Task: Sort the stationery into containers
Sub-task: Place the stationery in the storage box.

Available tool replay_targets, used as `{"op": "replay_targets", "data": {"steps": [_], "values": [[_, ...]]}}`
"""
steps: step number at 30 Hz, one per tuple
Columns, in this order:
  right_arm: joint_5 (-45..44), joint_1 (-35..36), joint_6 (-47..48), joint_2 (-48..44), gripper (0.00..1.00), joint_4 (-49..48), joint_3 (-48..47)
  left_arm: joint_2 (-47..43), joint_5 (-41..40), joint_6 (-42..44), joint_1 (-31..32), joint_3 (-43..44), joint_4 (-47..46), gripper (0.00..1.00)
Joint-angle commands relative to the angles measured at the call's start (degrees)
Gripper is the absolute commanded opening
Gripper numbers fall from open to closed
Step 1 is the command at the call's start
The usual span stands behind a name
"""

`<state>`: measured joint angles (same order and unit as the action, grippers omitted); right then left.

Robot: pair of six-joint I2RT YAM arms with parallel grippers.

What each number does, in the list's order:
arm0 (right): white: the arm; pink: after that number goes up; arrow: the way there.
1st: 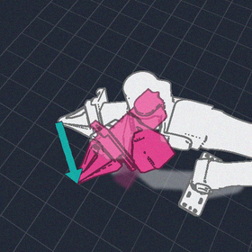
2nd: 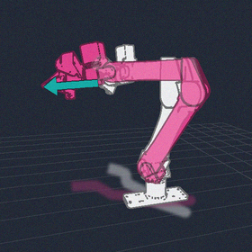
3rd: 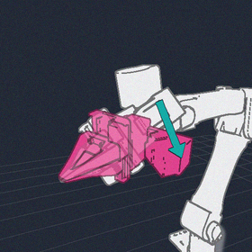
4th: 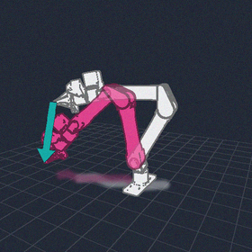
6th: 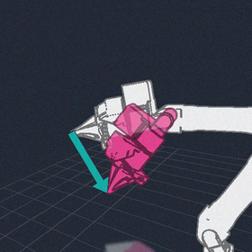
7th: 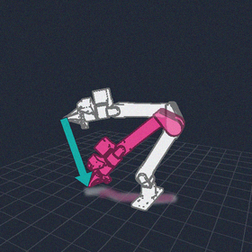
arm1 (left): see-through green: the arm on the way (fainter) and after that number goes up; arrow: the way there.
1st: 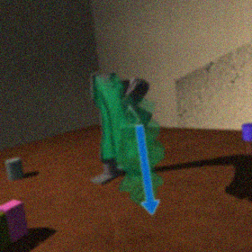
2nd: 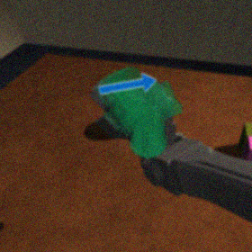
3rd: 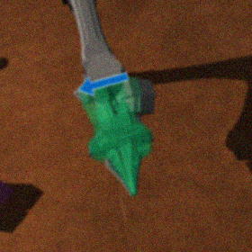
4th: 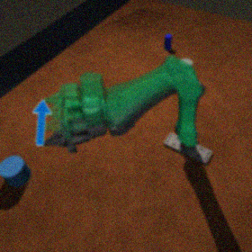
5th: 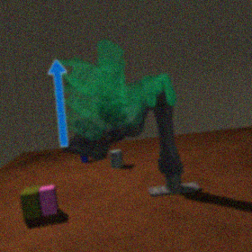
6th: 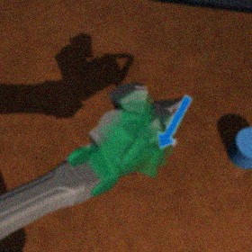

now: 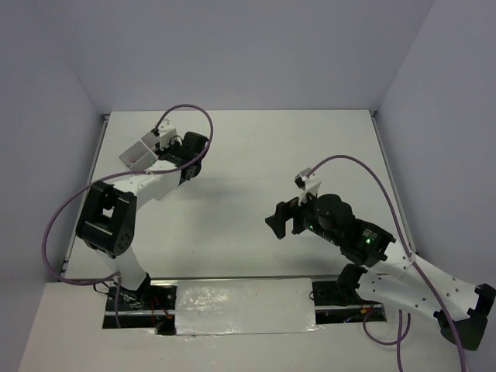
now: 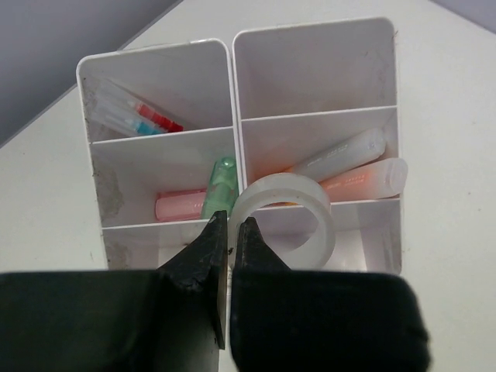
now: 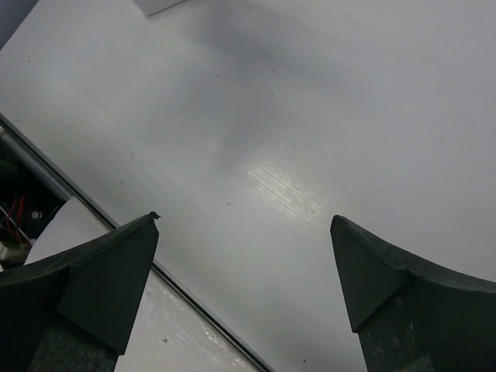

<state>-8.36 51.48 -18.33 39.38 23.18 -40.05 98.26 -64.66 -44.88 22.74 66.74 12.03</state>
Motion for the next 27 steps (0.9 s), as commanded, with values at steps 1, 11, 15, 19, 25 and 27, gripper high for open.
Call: {"op": "replay_targets", "data": {"steps": [1, 11, 15, 19, 25, 27], "values": [[0.0, -0.2, 0.9, 0.3, 1.00, -2.7, -0.5, -0.1, -2.8, -0.6, -0.2, 0.2, -5.0, 0.09], [0.1, -0.3, 1.5, 1.2, 1.00, -2.4, -1.0, 3.1, -1.4, 1.6, -0.2, 0.1, -11.2, 0.19], [0.3, -0.2, 1.6, 1.8, 1.00, -2.4, -1.3, 4.5, -2.0, 1.3, -0.2, 0.4, -11.6, 0.21], [0.4, -0.4, 1.9, 2.1, 1.00, -2.3, -1.4, 5.4, -1.5, 1.5, -0.3, -0.1, -13.4, 0.26], [0.5, -0.3, 2.1, 2.8, 1.00, -2.3, -1.6, 5.2, -2.0, 0.8, -0.2, -1.0, -13.7, 0.39], [0.7, -0.3, 2.1, 2.8, 1.00, -2.6, -1.4, 5.1, -2.1, 0.7, -0.2, -1.5, -13.8, 0.45]]}}
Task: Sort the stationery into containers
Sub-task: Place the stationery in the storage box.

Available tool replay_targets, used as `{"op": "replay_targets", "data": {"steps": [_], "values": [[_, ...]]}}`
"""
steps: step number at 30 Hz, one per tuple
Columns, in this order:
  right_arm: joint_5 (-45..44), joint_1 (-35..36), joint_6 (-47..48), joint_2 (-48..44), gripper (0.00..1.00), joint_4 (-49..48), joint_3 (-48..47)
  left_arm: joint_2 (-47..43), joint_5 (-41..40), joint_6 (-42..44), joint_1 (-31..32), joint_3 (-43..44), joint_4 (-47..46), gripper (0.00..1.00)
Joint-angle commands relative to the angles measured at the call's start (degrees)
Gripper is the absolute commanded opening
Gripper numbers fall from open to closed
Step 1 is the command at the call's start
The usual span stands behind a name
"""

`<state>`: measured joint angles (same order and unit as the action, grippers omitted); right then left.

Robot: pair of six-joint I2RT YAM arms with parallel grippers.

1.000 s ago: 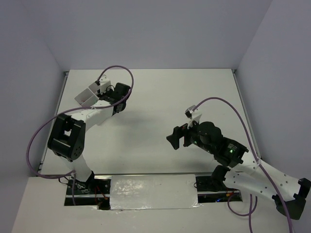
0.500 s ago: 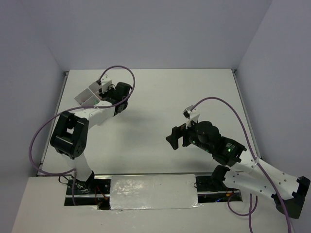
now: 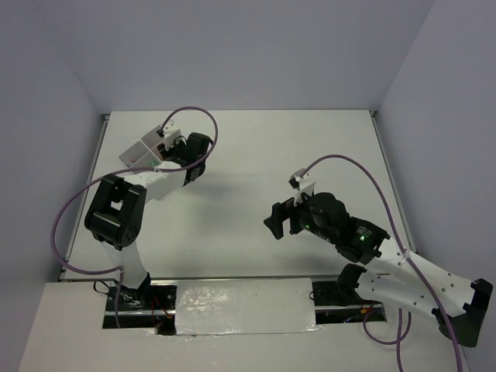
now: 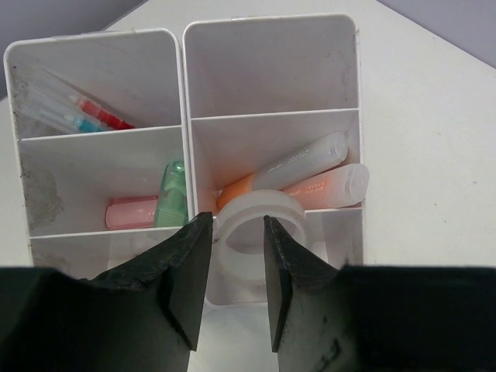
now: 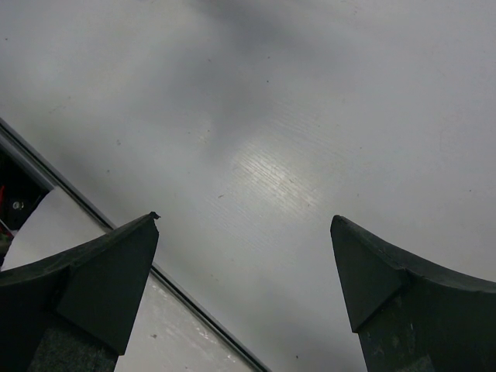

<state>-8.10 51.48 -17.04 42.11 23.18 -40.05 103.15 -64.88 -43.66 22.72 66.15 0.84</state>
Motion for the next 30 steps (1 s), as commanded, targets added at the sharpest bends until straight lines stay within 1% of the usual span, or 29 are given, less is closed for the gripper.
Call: {"op": "replay_targets", "data": {"steps": [1, 11, 14, 19, 26, 30], "values": [[0.5, -0.2, 0.8, 0.1, 1.00, -2.7, -1.3, 0.3, -2.0, -0.5, -0.3, -1.2, -2.9, 0.45], [0.6, -0.3, 0.7, -0.2, 1.00, -2.9, -1.3, -1.7, -0.9, -1.8, -0.2, -3.4, -3.3, 0.44], [0.9, -0.2, 0.6, 0.0, 1.00, -3.1, -1.0, -3.0, -0.4, -1.6, -0.3, -5.5, -5.0, 0.44], [1.1, -0.2, 0.5, 0.3, 1.00, -3.2, -1.2, -3.5, 0.1, -1.3, -0.2, -6.1, -5.7, 0.45], [1.1, -0.2, 0.4, 0.1, 1.00, -3.2, -1.2, -5.9, 1.8, 0.0, 0.0, -7.8, -7.6, 0.56], [1.4, -0.3, 0.3, 0.6, 1.00, -3.7, -1.2, -7.4, 2.9, 1.3, 0.2, -8.4, -9.0, 0.60]]}}
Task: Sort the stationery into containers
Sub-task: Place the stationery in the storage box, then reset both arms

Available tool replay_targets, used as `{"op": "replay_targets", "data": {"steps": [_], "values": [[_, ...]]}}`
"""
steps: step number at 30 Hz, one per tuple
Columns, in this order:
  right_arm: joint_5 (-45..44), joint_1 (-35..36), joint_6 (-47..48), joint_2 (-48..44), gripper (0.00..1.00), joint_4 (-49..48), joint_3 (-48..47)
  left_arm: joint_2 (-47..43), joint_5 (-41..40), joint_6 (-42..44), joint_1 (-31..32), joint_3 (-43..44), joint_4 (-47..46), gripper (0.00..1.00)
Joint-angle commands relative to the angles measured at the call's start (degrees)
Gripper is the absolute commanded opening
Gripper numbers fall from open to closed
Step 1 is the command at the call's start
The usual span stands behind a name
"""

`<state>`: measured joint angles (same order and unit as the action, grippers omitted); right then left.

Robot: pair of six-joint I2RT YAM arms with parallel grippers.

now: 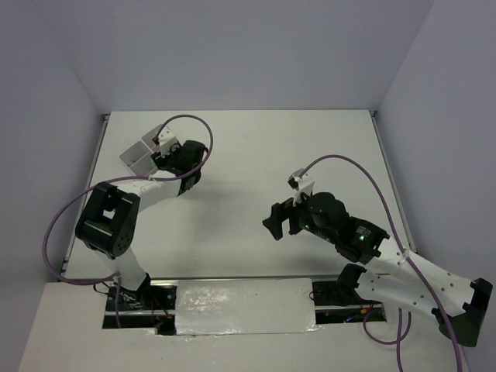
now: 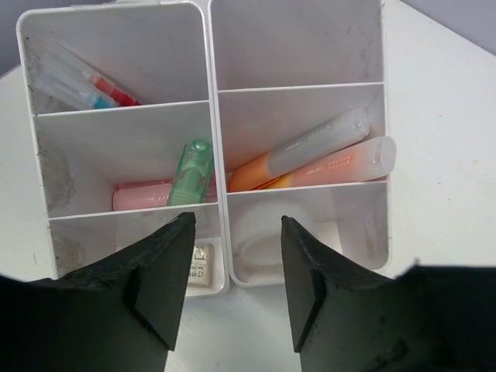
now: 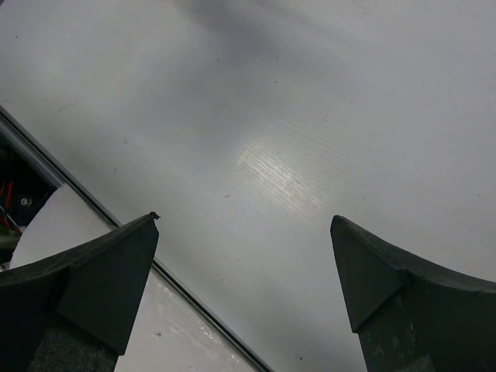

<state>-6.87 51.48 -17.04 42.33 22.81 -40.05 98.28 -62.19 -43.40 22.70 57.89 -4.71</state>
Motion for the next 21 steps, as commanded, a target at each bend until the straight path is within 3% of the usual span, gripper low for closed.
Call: {"op": "replay_targets", "data": {"steps": [1, 11, 14, 15, 18, 21], "values": [[0.2, -0.3, 0.2, 0.5, 1.00, -3.4, -1.2, -2.7, 0.2, 1.2, 0.3, 0.0, -3.4, 0.61], [0.0, -0.3, 0.1, -0.2, 1.00, -2.9, -1.0, -2.2, 2.0, -0.4, 0.7, 0.6, -0.3, 0.64], [-1.0, -0.2, -0.5, -0.7, 1.00, -2.3, -1.8, -8.3, 5.4, -0.6, 1.7, 0.9, 4.5, 0.74], [-1.6, -0.2, -0.5, -1.4, 1.00, -2.3, -1.8, -9.8, 7.9, 0.1, 2.4, 1.6, 7.0, 0.85], [-5.6, -0.3, -1.9, -3.0, 1.00, -1.1, -2.7, -14.7, 13.7, 0.2, 2.6, 4.1, 16.9, 0.99], [-10.3, -0.2, -3.4, -5.2, 1.00, 3.4, -5.6, -21.3, 19.0, -0.6, 3.0, 3.1, 26.4, 0.99]]}}
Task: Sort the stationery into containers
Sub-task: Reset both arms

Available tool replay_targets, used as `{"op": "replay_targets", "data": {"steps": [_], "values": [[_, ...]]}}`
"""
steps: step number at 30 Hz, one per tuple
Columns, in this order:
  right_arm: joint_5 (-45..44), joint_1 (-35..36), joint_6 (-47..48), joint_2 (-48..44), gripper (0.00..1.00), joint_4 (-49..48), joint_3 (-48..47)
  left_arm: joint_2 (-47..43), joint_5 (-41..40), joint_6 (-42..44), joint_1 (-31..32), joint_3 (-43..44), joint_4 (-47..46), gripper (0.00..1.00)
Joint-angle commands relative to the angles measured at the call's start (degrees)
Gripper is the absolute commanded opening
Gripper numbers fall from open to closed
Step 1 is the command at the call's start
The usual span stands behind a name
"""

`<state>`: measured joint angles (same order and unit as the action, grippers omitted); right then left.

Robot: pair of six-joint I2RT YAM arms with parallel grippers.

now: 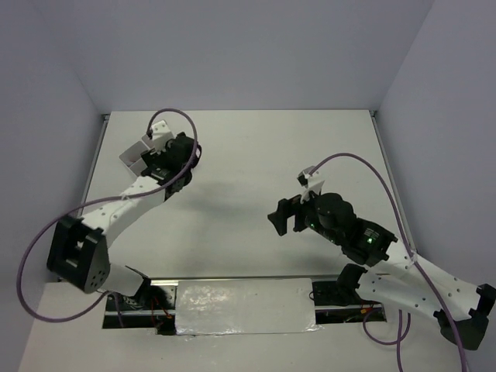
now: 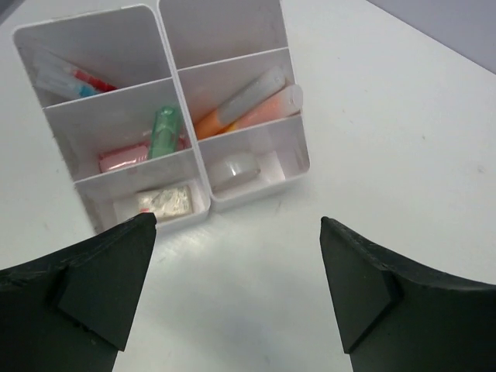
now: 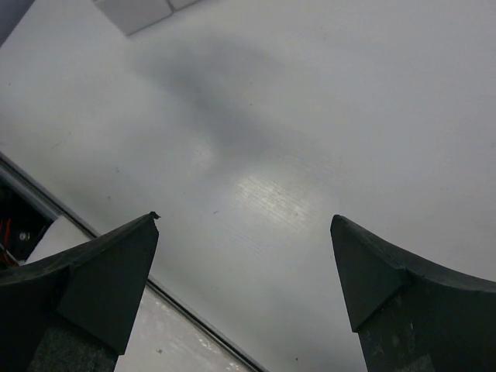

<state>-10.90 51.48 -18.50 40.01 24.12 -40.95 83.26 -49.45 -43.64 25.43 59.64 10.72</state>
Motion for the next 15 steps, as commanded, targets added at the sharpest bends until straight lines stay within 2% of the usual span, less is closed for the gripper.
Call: {"op": "replay_targets", "data": {"steps": [1, 4, 7, 10, 11, 13, 15], "values": [[-8.1, -0.2, -2.3, -3.7, 1.00, 3.5, -5.5, -8.6, 7.2, -1.0, 0.5, 0.3, 12.6, 0.99], [-18.0, -0.2, -3.5, -7.1, 1.00, 10.9, -10.6, -23.3, 10.7, -2.1, 0.8, -5.4, 17.0, 0.99], [-22.2, -0.2, -3.5, -10.0, 1.00, 16.5, -15.9, -34.1, 13.8, -2.2, 1.2, -9.8, 21.2, 0.99], [-25.7, -0.2, -2.7, -12.6, 1.00, 21.7, -21.0, -41.0, 13.4, -0.7, 1.4, -9.5, 27.1, 0.99], [-26.2, -0.2, -2.6, -13.0, 1.00, 23.1, -22.0, -42.3, 12.0, -2.6, 3.0, -8.7, 31.0, 0.99], [-27.6, -0.2, -2.6, -14.1, 1.00, 27.2, -25.0, -45.6, 15.8, 1.3, 3.9, -7.2, 29.8, 0.99], [-28.0, -0.2, -2.2, -15.0, 1.00, 30.3, -27.1, -47.1, 16.4, 2.4, 3.9, -5.1, 33.7, 0.99]]}}
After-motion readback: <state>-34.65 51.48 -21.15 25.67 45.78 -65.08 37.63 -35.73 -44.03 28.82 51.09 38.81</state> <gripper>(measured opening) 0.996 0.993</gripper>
